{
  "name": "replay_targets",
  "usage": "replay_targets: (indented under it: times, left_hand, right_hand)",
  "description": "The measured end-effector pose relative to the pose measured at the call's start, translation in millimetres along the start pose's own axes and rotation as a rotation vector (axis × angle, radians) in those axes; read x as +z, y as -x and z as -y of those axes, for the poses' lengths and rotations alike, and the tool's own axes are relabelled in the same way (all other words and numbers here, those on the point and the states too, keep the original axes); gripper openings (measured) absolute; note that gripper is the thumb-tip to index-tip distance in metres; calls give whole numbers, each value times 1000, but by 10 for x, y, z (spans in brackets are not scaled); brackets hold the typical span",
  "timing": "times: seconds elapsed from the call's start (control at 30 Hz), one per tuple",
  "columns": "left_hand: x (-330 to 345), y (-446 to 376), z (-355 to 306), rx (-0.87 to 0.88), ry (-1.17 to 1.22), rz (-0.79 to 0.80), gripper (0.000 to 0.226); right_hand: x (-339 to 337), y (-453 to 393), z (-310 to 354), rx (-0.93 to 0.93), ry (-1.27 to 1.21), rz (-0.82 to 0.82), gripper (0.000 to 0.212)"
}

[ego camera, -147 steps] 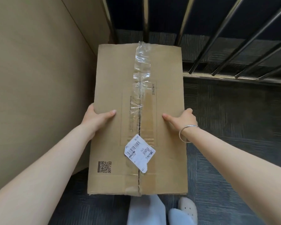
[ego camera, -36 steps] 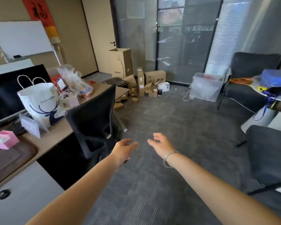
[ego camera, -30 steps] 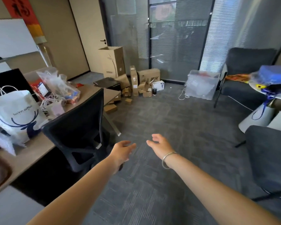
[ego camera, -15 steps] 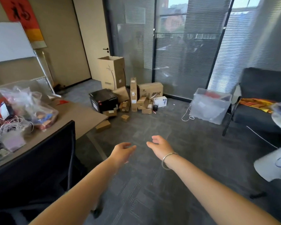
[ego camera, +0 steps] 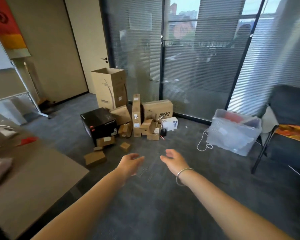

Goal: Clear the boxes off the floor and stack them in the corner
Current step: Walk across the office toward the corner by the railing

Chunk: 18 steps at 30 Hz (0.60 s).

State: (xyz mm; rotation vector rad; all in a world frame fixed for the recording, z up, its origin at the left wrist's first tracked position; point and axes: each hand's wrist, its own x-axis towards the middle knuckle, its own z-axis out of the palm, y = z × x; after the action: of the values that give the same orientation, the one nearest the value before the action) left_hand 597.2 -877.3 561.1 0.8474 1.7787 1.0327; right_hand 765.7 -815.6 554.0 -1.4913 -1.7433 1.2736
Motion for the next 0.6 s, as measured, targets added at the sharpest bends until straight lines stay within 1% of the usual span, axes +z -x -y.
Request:
replay_targets:
  times: [0.17,0.23,0.3,0.4,0.5,0.6]
  left_hand:
    - [221,-1265,-569,-31,-28,34,47]
    - [304,-1681,-733,-38,-31,42,46]
    - [468,-2291,-863,-51,-39,55,45]
    - [628,-3073,-1063,-63,-44,58,50]
    - [773,-3948,-1324,-74,-17,15,51]
    - [852,-4657,-1629,-94,4,-22,52]
  right_hand:
    - [-230,-1328,115,13,-17,-1,48]
    - [-304,-1778,141,24,-23,-7,49]
    - [-385,-2432,101,39,-22,-1,49]
    - [-516,-3298,123,37,-28,31,50]
    - [-641,-4266,193,19,-15,77,52]
    - [-727,-5088,333,10,10,134,53]
